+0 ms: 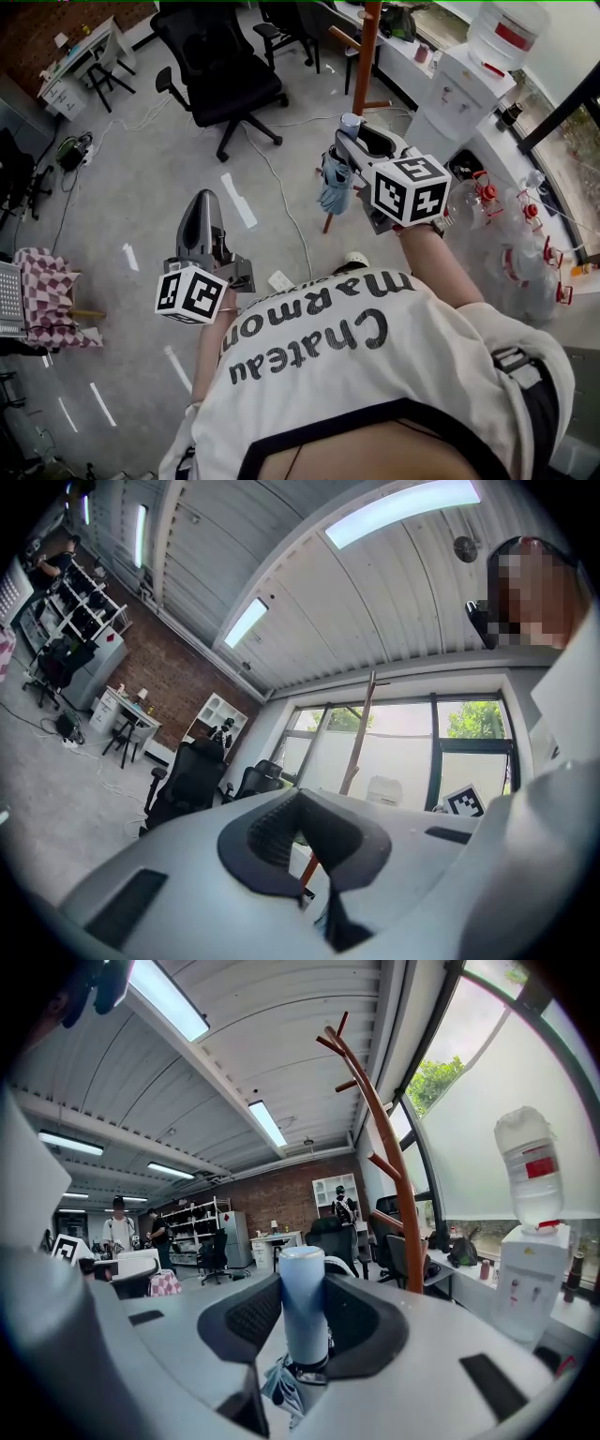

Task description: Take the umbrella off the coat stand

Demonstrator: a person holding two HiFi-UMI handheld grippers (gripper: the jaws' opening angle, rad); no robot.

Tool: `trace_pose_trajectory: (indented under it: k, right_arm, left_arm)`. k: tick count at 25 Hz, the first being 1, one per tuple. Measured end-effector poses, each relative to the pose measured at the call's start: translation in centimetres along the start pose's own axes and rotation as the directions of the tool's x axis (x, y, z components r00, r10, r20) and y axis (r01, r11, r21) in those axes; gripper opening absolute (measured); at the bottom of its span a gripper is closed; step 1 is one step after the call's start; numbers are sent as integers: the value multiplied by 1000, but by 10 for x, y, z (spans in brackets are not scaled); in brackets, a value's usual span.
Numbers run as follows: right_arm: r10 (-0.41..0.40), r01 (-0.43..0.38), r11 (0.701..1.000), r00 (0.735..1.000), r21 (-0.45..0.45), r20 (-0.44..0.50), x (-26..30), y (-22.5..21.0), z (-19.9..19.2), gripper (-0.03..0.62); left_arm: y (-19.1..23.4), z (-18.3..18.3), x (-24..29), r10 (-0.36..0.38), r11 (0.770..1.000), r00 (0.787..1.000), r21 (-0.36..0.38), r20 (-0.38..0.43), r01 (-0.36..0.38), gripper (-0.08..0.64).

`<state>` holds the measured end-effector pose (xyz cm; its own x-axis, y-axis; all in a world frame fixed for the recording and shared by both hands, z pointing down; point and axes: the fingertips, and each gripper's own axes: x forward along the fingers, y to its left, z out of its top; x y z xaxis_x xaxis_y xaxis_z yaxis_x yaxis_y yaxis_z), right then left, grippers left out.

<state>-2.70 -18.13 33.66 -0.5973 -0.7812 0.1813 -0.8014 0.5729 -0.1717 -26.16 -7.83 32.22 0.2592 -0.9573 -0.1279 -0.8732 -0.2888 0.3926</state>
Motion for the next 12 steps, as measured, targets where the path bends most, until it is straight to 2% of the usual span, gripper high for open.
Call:
trace_pose_trajectory:
  k: [3,8,12]
  right_arm:
    - [4,-4,1000,1000,12,3,-8,10,-9,150]
    - [35,-36,999,998,11,46,-19,24,-9,150]
    - [56,-57,998,997,6,61,-22,30,-4,150]
  left_arm:
    - [0,-8,-2,7,1000,1000,-1,-26,-7,11]
    - [-18,-21,2,-25,999,998,24,-54,26,11]
    - [-26,-24,3,-4,995,998,97,-59,10,11]
